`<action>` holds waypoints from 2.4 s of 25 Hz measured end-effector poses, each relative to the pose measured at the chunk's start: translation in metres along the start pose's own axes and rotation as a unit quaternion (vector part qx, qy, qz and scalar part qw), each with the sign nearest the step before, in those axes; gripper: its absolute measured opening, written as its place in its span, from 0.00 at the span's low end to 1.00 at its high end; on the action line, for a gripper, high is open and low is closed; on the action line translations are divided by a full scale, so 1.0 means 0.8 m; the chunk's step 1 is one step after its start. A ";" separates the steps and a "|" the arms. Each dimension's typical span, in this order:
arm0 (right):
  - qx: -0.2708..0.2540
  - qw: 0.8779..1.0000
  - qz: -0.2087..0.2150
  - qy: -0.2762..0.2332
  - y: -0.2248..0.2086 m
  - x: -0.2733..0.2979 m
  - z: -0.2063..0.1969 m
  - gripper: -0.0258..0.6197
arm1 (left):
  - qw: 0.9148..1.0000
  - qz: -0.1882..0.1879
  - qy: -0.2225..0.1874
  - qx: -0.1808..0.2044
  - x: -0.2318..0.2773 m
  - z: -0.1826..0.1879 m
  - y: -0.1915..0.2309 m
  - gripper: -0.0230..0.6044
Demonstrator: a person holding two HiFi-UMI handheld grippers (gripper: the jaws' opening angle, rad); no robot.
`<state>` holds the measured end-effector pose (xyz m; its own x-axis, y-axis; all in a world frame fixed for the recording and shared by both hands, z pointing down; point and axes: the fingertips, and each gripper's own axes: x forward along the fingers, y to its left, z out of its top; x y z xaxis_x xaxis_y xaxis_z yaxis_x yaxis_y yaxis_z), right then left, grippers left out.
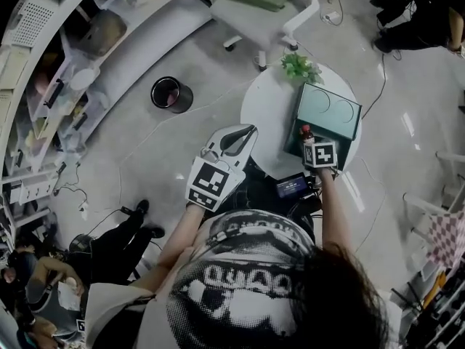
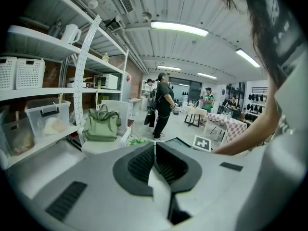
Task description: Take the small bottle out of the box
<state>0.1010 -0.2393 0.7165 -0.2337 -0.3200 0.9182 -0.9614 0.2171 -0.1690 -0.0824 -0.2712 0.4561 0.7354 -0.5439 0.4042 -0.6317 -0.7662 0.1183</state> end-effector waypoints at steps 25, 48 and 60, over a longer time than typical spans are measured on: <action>0.248 0.928 0.068 -0.269 0.066 -0.221 0.028 0.39 | 0.989 -0.143 0.018 0.042 0.025 -0.024 -0.049 0.06; 0.302 0.895 0.056 -0.323 0.047 -0.303 -0.085 0.39 | 0.977 -0.191 0.041 0.081 0.025 -0.037 -0.171 0.06; 0.319 0.879 0.063 -0.350 0.067 -0.336 -0.164 0.39 | 0.971 -0.208 0.034 0.109 -0.011 -0.048 -0.260 0.07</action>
<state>0.1313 -0.0203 0.5078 -0.1606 -0.8677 0.4705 -0.7553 -0.1988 -0.6245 0.0328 -0.0938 0.4630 0.8929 -0.1537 0.4231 -0.2114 -0.9730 0.0926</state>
